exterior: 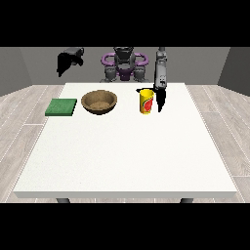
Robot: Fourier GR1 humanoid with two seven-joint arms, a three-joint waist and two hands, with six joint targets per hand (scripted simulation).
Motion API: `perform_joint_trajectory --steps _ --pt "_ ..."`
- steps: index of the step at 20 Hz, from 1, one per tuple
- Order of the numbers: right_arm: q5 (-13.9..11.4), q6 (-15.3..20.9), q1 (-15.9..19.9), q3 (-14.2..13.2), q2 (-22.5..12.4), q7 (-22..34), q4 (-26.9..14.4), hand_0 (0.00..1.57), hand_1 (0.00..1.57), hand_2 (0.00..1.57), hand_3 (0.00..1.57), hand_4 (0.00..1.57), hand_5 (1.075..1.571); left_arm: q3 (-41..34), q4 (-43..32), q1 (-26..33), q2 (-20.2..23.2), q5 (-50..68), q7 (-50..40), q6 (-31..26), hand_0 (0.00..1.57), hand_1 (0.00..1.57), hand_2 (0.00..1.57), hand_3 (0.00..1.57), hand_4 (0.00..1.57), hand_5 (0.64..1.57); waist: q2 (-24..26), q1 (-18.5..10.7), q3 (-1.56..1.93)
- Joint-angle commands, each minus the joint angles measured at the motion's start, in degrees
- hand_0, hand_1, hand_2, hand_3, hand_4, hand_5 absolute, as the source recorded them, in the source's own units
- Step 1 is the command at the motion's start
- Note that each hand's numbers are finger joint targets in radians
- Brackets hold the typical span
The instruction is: Pick the cup and pour the ball into the bowl, then pick the bowl and place it on the pad
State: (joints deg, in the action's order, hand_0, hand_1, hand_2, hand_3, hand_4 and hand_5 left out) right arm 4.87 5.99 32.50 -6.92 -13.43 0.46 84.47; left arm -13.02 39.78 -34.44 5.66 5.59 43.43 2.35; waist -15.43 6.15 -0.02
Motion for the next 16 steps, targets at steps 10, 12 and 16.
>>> perform_joint_trajectory --steps 10,12,16 --pt "1.6 -2.3 -2.7 -2.3 -1.5 -1.5 0.2 0.0 0.0 0.39 0.68 0.58 1.57 2.1 -7.9 1.4 -1.0 -6.4 10.8 9.7 1.32 1.32 1.57 1.57 1.28 1.222 0.2 1.7 0.0" --pt "2.4 -3.4 -2.8 -3.2 -2.2 -2.8 0.6 0.0 0.0 0.38 0.66 0.58 1.57 0.8 -8.9 0.4 1.1 -5.0 12.5 6.4 1.32 1.32 1.57 1.57 1.29 1.21 -1.0 1.8 -0.01" --pt "3.4 -3.4 0.7 -6.4 -5.2 -0.5 -3.6 0.0 0.0 0.38 0.68 0.58 1.57 1.6 -7.8 -4.2 0.0 -5.6 6.9 9.7 1.34 1.34 1.57 1.57 1.29 1.184 1.5 0.0 0.01"
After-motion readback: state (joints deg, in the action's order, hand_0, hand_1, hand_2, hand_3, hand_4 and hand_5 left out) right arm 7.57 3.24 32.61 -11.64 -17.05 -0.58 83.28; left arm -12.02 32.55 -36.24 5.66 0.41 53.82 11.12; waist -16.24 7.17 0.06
